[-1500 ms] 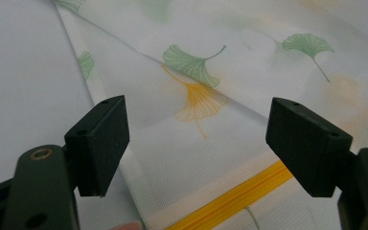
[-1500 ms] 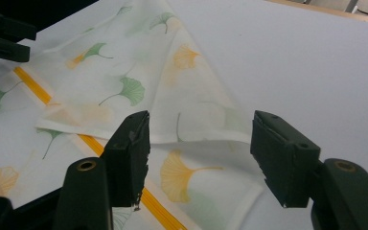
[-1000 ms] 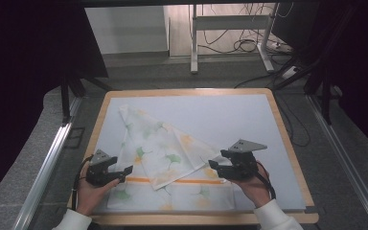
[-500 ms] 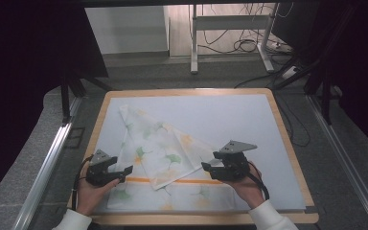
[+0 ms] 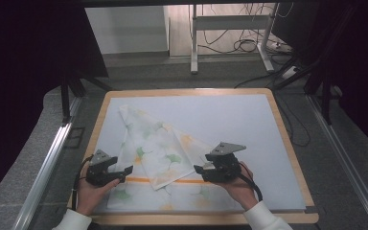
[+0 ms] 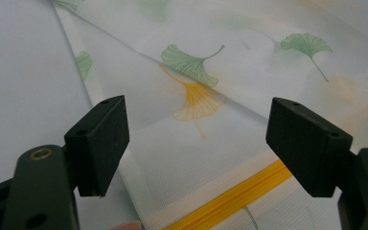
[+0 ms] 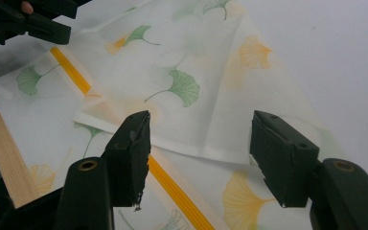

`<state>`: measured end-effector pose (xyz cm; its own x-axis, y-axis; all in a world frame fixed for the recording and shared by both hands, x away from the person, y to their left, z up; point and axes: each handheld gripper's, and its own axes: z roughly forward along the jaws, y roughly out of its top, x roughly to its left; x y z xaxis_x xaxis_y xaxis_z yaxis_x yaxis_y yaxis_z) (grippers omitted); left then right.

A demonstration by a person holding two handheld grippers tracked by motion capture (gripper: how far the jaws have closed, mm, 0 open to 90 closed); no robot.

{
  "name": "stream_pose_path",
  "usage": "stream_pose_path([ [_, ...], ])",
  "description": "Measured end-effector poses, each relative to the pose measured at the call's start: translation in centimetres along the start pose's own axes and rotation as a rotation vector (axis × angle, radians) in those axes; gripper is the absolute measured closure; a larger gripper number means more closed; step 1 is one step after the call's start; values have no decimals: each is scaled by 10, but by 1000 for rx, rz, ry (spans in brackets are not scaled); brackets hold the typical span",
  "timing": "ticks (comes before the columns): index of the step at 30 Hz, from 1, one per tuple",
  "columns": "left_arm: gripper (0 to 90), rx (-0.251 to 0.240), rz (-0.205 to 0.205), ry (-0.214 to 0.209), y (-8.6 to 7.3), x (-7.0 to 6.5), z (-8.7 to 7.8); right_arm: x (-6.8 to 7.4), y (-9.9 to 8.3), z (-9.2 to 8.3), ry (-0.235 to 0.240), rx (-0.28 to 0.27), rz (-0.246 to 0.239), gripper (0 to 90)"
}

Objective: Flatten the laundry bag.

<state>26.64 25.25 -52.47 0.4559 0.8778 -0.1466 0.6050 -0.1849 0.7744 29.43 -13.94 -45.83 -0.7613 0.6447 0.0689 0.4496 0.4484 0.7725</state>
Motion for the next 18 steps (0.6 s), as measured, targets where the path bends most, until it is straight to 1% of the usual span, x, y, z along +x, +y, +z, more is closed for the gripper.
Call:
stream_pose_path([
  [9,228,1,0,-2,0,0,0,10,3,13,24,16,-16,394],
  [12,228,0,1,-3,0,-1,0,14,5,17,35,22,-16,394],
  [13,229,2,1,-4,0,0,0,18,6,21,44,22,-22,396],
  [18,228,2,1,-6,0,0,0,23,8,27,61,30,-26,401],
])
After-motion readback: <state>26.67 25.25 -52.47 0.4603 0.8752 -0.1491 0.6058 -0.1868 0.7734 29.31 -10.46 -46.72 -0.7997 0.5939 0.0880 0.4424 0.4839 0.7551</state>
